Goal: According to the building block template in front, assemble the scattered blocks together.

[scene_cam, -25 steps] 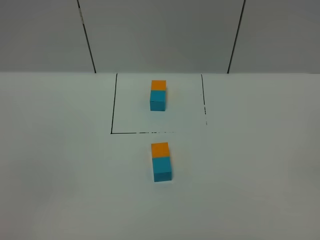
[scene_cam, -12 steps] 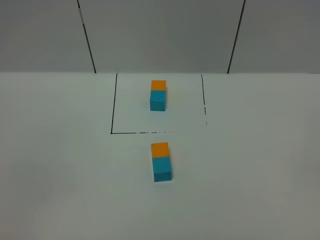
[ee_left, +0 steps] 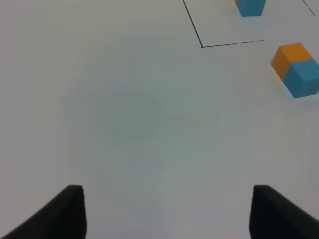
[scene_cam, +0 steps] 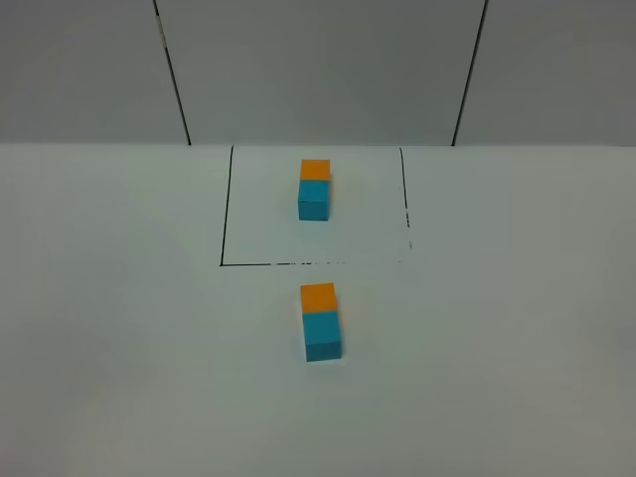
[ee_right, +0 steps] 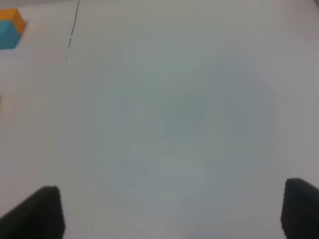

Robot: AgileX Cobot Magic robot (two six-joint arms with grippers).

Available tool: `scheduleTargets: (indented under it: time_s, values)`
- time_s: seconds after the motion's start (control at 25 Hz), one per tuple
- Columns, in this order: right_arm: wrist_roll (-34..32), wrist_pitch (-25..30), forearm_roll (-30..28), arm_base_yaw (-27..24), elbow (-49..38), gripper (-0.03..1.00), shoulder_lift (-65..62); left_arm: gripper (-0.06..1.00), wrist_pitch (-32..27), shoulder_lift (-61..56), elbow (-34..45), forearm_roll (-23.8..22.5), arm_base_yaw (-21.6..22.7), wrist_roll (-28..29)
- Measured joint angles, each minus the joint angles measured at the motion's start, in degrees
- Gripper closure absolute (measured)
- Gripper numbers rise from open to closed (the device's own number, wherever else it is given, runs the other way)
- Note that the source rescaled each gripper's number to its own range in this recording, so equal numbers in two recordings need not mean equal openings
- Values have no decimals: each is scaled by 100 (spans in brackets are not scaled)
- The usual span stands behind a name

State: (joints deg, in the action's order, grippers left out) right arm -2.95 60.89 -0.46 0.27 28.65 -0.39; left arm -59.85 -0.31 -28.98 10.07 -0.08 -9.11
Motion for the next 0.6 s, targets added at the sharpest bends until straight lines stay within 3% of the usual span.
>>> scheduleTargets:
  time_s: [0.6]
  values:
    - [0, 0, 0, 0, 0, 19, 0, 46, 0, 0, 0, 0, 0, 0]
